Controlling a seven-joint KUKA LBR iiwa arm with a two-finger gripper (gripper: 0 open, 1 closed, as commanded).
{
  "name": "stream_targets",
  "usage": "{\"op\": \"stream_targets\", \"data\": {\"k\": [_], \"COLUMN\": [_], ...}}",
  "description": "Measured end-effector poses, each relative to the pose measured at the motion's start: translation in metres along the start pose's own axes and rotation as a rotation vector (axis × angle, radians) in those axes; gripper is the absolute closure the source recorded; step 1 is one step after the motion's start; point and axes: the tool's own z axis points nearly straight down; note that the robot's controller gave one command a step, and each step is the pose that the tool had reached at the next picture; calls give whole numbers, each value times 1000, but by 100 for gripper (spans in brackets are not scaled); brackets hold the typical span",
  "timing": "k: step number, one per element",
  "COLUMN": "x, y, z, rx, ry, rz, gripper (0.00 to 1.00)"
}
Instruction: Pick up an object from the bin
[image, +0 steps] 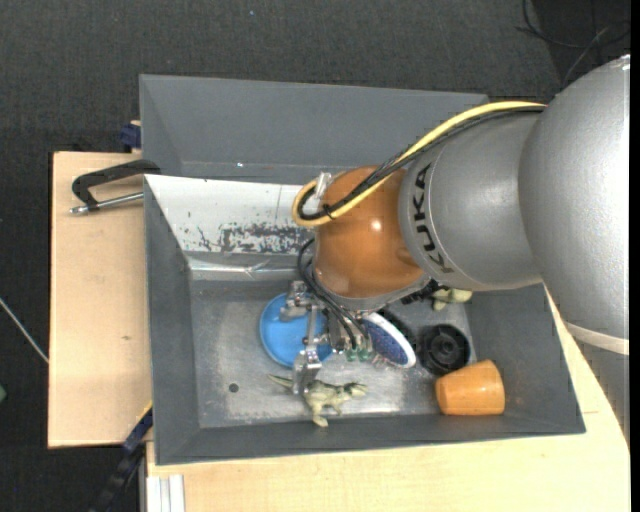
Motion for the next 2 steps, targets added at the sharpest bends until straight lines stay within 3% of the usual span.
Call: {"op": "stream_targets", "data": {"k": [1,2], "x": [-2,-26], "y": [3,1], "z": [-5,-112], "rx": [-4,-7], "ry": [-9,-22], "rz": [-2,42], "gripper": [100,100]}}
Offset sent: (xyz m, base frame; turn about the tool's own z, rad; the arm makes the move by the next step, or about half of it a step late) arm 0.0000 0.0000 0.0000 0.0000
